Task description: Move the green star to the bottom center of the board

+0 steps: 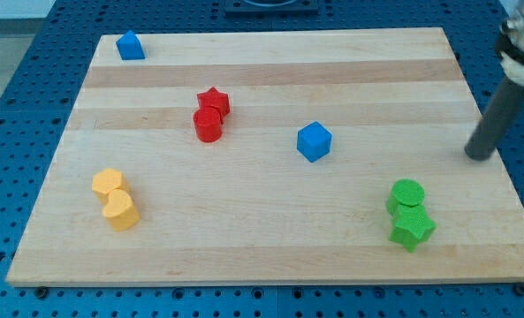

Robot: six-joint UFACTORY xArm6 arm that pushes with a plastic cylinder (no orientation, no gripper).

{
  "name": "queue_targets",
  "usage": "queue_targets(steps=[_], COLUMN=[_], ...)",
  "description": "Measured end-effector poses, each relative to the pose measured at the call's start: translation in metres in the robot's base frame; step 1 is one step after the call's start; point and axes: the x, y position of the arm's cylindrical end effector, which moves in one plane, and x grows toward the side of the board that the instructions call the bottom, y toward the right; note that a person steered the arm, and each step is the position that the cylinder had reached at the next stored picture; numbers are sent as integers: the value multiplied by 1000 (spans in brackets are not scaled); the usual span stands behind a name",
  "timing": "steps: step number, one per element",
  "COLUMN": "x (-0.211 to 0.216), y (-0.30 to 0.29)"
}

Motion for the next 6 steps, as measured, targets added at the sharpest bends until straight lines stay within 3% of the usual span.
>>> queue_targets(steps=[2, 3, 4, 6], x=[84, 98, 95, 90], y=[-30, -61, -127, -182])
